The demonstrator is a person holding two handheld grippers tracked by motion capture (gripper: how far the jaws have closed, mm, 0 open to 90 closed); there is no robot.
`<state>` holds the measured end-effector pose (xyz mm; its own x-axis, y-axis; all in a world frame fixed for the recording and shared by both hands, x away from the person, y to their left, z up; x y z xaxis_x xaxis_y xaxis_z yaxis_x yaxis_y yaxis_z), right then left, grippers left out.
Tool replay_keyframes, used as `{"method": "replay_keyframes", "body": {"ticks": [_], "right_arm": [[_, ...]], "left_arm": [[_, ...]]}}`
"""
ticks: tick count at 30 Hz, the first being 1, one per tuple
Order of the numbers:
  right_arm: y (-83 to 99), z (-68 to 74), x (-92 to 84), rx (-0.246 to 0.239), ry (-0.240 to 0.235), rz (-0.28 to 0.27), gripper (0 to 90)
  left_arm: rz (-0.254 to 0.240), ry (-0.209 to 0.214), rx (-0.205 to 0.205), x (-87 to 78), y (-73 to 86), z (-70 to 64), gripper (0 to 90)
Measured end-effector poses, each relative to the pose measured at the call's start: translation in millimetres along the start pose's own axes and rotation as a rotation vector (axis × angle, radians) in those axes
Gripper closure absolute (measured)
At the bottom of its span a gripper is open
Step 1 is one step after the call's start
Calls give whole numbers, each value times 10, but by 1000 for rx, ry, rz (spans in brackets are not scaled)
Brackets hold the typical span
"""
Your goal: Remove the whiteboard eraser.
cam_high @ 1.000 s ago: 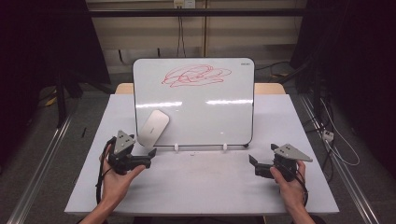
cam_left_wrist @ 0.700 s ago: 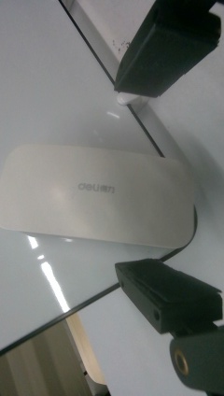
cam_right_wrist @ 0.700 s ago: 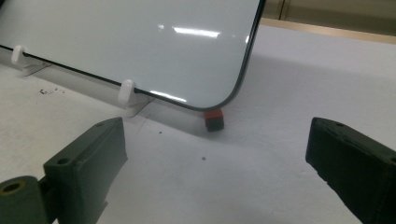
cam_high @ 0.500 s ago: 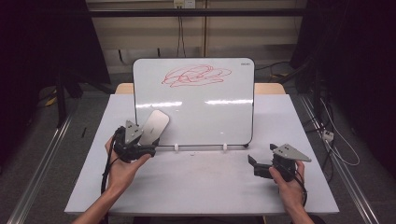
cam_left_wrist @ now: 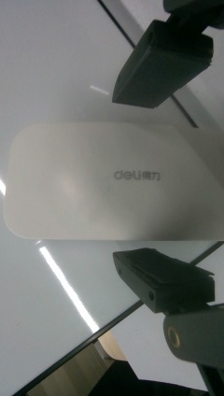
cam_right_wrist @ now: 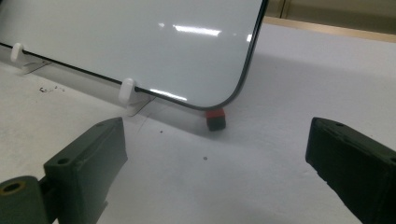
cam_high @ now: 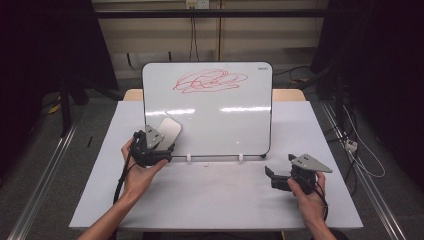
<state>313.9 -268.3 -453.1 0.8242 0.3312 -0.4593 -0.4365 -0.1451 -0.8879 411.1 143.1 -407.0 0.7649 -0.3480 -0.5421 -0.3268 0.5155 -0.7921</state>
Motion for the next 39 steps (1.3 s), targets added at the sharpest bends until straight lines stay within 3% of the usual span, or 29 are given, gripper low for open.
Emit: {"method": "replay_keyframes", "body": {"ticks": [9, 16, 17, 23, 30, 39], "right_arm": [[4, 12, 6, -6, -6, 2, 50], [2, 17, 8, -8, -4, 3, 50], [2, 17, 9, -9, -4, 4, 50], [0, 24, 15, -16, -3, 4, 50], [0, 24, 18, -17, -2, 5, 50], [-1, 28, 19, -20, -3, 4, 50]], "left_arm": [[38, -8, 23, 69, 4, -6, 288], [49, -38, 49, 82, -2, -34, 299], [40, -42, 34, 90, -1, -49, 300], [59, -52, 51, 88, -9, -57, 301], [53, -69, 38, 97, -13, -69, 305], [68, -57, 46, 84, -22, -51, 309]]}}
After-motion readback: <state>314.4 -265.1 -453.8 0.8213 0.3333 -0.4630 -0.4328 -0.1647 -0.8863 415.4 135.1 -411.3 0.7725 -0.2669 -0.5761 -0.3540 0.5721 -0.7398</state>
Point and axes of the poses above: each handheld gripper's, and its own axes: x roughly forward along the jaws, y roughly out of its underside, z roughly to its left, the point moved 2 cm from there along x, roughly forward along the jaws, and after that the axes turned 1 degree about z, right-handed, at the moved point
